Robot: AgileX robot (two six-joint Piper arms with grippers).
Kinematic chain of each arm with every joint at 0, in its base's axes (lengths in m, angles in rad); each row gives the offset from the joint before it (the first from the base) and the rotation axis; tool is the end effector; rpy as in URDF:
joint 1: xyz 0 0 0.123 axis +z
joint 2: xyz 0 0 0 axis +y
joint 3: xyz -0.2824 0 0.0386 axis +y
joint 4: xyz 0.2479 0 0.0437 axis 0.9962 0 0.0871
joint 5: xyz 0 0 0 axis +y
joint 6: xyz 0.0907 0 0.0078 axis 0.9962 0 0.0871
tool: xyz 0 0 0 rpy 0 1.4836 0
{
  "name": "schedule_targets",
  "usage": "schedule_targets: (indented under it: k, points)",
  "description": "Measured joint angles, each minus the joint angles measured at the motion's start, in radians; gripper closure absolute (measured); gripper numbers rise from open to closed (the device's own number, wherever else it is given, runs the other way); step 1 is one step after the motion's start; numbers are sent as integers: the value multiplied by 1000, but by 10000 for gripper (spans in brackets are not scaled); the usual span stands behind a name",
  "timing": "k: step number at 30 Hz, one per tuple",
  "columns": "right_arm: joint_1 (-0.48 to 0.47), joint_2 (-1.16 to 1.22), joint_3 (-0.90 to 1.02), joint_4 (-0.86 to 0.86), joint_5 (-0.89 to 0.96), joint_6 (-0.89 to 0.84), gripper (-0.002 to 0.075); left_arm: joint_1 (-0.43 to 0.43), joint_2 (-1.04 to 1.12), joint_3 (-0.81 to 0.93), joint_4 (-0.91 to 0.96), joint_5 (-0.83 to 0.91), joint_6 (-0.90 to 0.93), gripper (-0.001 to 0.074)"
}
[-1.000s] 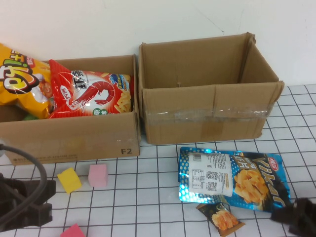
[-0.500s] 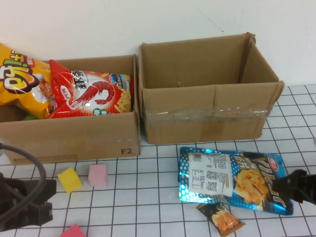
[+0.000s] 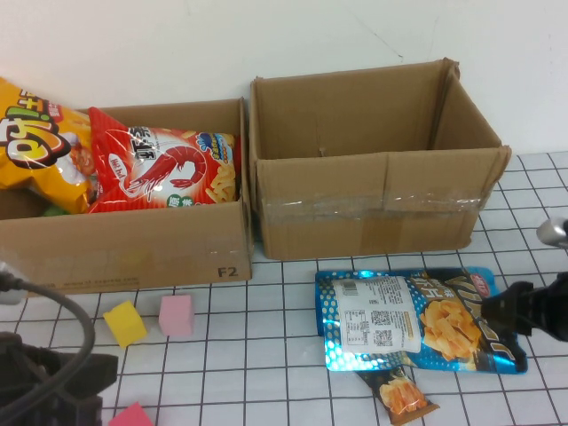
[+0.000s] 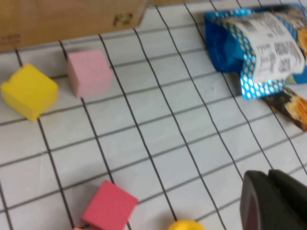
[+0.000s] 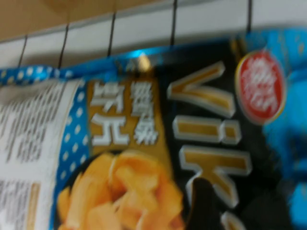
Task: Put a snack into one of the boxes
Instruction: Pick up the potato chip
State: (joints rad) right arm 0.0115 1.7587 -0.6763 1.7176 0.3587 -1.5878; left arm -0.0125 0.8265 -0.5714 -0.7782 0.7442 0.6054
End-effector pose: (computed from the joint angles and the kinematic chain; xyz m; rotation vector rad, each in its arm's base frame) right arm 0.2955 0.0351 0.1259 0.0142 2.4988 0.5072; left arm 0.1460 -0.0452 0.2821 0.2392 2.2665 -0.5900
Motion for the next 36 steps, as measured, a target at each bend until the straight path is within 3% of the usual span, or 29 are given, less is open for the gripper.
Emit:
schedule_targets:
  k: [7, 15, 36]
  points:
    - [0, 8, -21, 2, -32, -24, 268, 0, 0, 0, 0, 22, 0, 737]
    - [0, 99, -35, 4, 150, -27, 269, 0, 0, 0, -25, -1, 0, 737]
    - [-2, 146, -43, -85, 312, 62, 272, 0, 0, 0, -58, -41, 0, 737]
